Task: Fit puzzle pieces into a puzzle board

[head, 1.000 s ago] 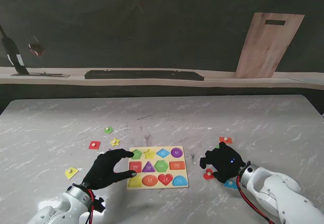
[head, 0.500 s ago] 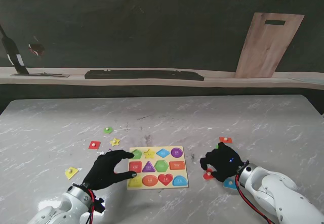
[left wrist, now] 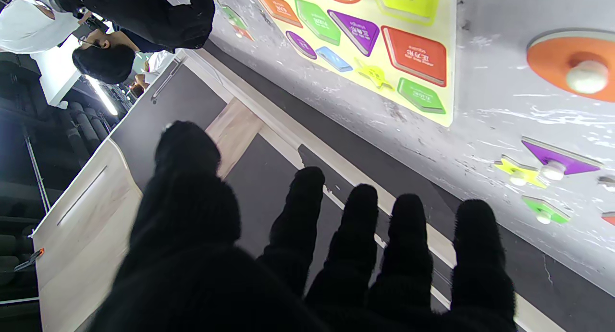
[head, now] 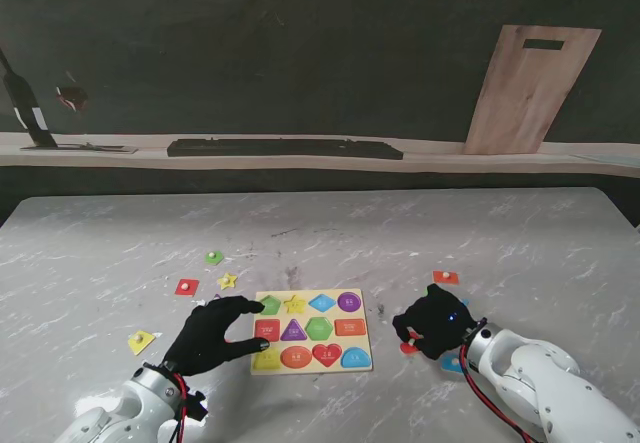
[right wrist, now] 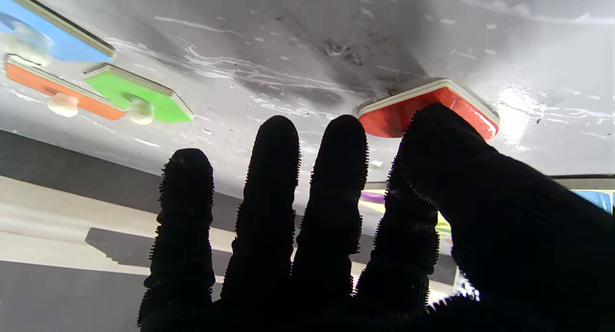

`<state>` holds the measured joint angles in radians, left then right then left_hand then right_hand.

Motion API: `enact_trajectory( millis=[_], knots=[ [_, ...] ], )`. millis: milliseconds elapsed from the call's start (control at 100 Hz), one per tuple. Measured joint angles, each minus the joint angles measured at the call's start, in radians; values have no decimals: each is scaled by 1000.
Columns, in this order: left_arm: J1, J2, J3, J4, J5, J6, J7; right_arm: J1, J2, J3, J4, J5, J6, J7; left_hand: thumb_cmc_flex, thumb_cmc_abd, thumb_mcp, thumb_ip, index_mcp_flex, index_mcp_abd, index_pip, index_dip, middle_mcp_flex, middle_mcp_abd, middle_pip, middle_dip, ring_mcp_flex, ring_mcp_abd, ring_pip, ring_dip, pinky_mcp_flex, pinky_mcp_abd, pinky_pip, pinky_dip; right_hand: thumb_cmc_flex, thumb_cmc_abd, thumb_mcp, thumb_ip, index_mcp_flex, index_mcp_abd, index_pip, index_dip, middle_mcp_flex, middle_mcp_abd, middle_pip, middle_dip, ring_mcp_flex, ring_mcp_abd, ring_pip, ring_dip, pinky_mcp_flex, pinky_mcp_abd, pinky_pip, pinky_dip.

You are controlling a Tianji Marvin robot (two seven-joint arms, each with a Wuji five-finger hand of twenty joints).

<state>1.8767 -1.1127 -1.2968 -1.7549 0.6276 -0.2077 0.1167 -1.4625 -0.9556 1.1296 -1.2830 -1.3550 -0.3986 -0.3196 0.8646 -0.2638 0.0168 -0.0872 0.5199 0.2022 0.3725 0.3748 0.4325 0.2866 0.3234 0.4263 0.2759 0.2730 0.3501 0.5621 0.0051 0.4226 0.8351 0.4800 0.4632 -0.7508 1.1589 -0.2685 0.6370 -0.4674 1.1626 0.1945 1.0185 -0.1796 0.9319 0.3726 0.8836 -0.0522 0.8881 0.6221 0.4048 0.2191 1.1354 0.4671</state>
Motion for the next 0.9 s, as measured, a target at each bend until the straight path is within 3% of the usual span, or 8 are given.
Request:
enact_trajectory(
  millis=[290,450,730,900],
  knots=[
    [0,0,0,0,0,0,1,9,-14,-3,30,68,-24,-12,0,0,0,0,0,0,0,0,0,0,0,0,0,-1,-1,-10,-4,0,-10,0,5,-127,88,19,100,74,2,-38,113,36,-26,-36,88,3,20,11,51,-1,13,0],
    [0,0,0,-1,-1,0,1,-41,-37,61,-12,118,-22,13,0,0,0,0,0,0,0,0,0,0,-1,0,0,-1,-2,-10,-4,0,-11,0,2,-160,88,3,136,112,2,-47,124,61,-26,-38,92,27,33,21,60,-1,22,0],
    [7,-1,-4,-4,-2,-5,10,-97,-70,81,-139,275,52,100,0,6,0,0,0,0,0,0,0,0,-1,0,0,-1,-2,-11,-4,0,-20,0,24,-180,90,5,161,216,3,-47,144,120,-13,-47,132,90,73,37,68,27,61,0],
    [8,-1,-6,-4,-5,-12,11,-99,-84,33,-208,389,157,156,0,10,0,0,0,0,0,0,0,0,-1,0,0,-2,-2,-11,-5,0,-21,0,51,-195,98,16,180,284,4,-47,144,161,4,-47,145,136,116,58,74,76,95,0]
  ],
)
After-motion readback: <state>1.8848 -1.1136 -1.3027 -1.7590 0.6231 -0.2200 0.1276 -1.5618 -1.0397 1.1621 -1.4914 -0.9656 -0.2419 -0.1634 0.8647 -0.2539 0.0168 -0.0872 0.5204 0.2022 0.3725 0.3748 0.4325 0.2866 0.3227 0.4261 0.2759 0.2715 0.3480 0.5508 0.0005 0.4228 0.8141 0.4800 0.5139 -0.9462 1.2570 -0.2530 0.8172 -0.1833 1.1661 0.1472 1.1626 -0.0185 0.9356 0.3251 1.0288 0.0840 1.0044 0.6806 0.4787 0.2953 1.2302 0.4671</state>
